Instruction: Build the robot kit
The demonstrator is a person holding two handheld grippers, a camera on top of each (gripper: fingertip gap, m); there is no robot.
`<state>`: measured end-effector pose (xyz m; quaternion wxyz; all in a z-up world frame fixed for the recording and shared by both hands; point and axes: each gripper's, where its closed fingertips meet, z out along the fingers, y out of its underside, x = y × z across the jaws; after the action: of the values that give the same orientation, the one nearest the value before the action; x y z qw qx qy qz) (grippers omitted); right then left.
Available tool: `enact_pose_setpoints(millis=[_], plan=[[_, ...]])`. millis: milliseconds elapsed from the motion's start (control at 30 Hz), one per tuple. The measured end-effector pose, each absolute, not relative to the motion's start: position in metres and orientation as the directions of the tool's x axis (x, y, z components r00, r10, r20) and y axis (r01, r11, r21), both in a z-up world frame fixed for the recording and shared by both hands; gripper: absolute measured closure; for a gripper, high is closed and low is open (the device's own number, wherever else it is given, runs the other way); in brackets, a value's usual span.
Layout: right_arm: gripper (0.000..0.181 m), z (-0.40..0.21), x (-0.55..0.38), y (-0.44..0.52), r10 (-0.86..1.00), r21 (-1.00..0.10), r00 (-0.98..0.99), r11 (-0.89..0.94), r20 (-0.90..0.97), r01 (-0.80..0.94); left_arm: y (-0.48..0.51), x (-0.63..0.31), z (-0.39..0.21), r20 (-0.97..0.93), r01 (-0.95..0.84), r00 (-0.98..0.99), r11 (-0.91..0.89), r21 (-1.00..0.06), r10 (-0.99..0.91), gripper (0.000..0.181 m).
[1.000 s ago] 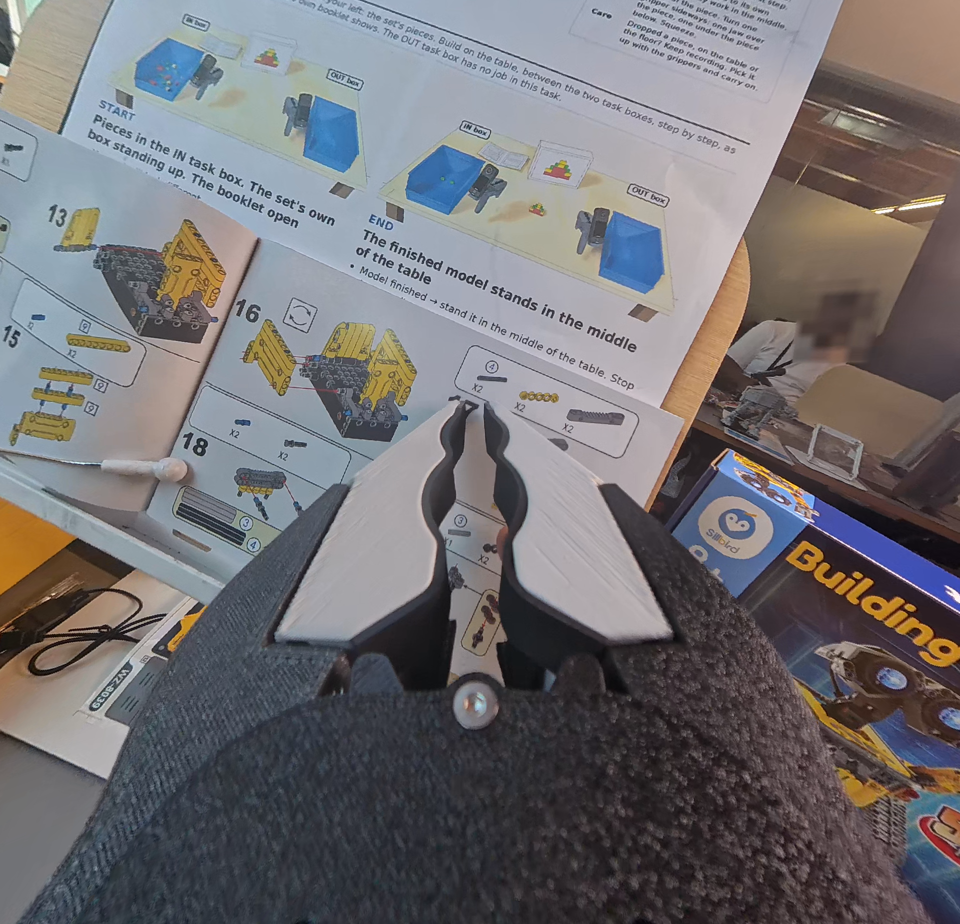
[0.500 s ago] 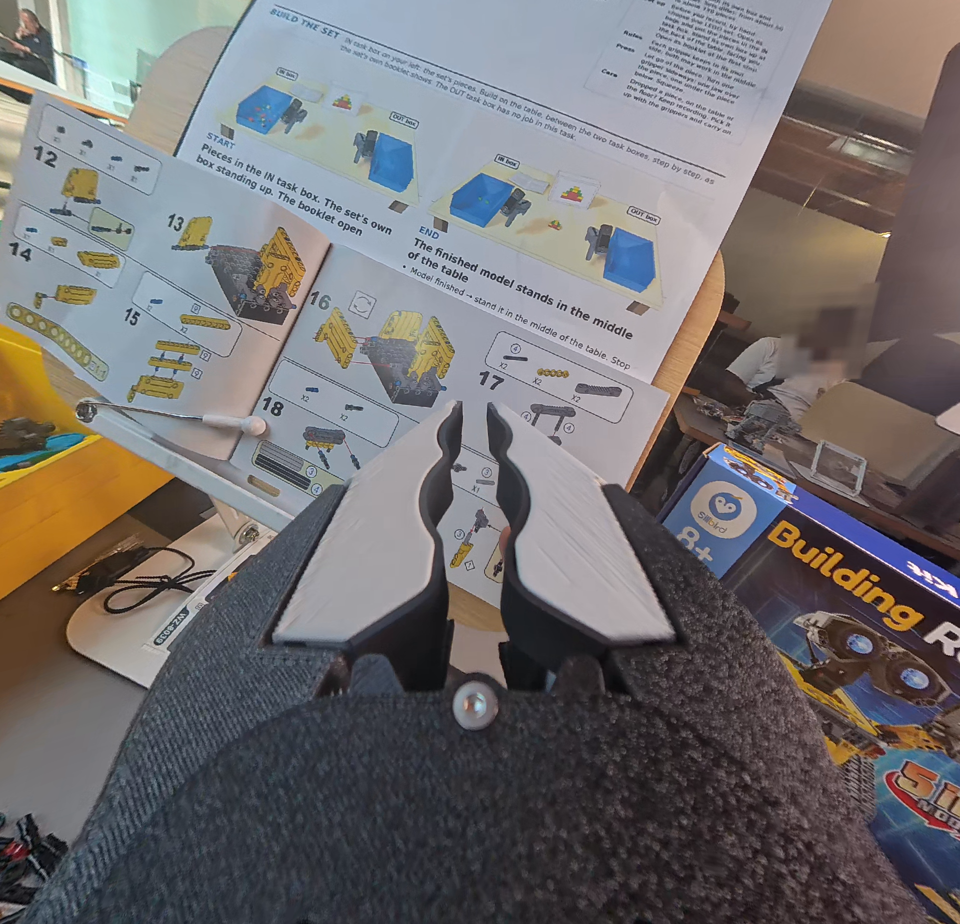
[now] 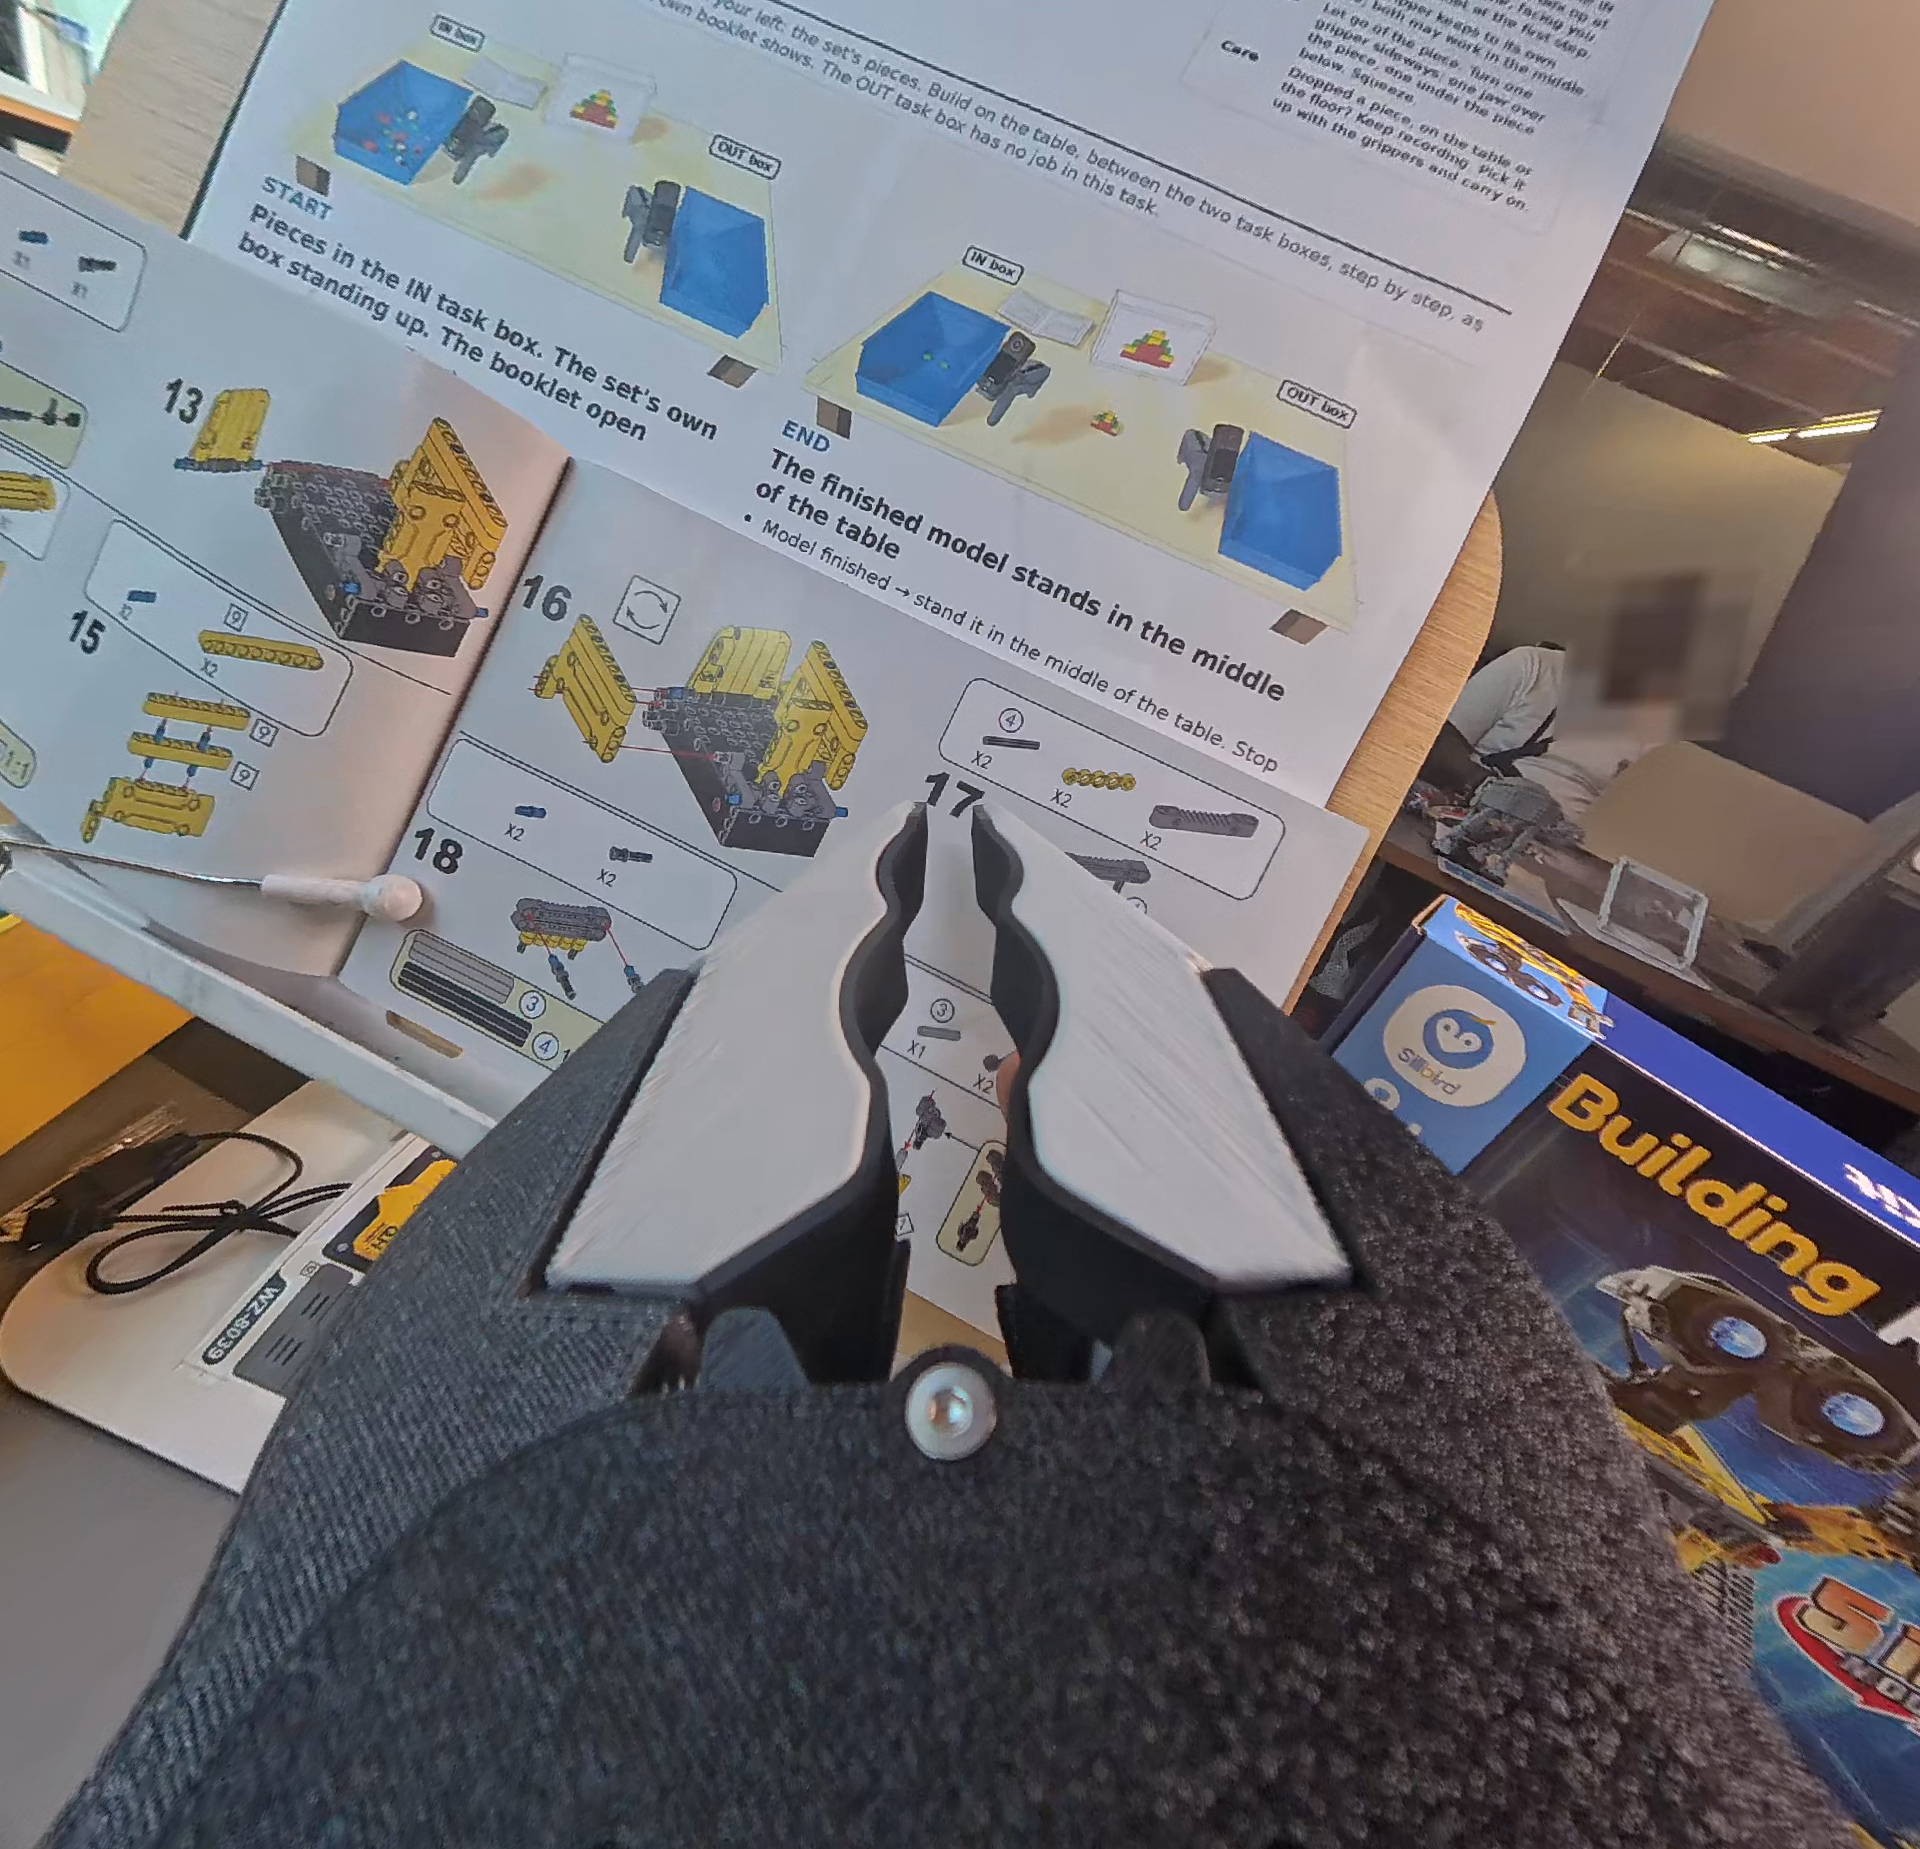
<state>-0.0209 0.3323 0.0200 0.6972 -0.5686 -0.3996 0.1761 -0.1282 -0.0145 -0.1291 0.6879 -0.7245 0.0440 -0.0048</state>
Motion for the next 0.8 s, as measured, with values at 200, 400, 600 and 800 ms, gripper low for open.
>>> enact_pose_setpoints(millis=[200, 400, 600, 800], plan=[[0.174, 0.019, -0.028, 0.341, 0.696, -0.928, 0.614, 0.292, 0.371, 0.23, -0.014, -0.129, -0.13, -0.043, -0.046, 0.997, -0.054, -0.997, -0.069, 0.102], [0.174, 0.019, -0.029, 0.342, 0.683, -0.917, 0.611, 0.306, 0.399, 0.256, -0.014, -0.129, -0.13, -0.043, -0.047, 0.997, -0.055, -0.997, -0.069, 0.102], [0.176, 0.032, -0.013, 0.299, 0.752, -0.948, 0.583, 0.295, 0.306, 0.118, -0.015, -0.129, -0.13, -0.04, -0.044, 0.997, -0.054, -0.998, -0.07, 0.102], [0.177, 0.023, 0.01, 0.216, 0.849, -0.959, 0.456, 0.28, 0.267, 0.041, -0.014, -0.128, -0.13, -0.044, -0.049, 0.996, -0.057, -0.997, -0.075, 0.103]])
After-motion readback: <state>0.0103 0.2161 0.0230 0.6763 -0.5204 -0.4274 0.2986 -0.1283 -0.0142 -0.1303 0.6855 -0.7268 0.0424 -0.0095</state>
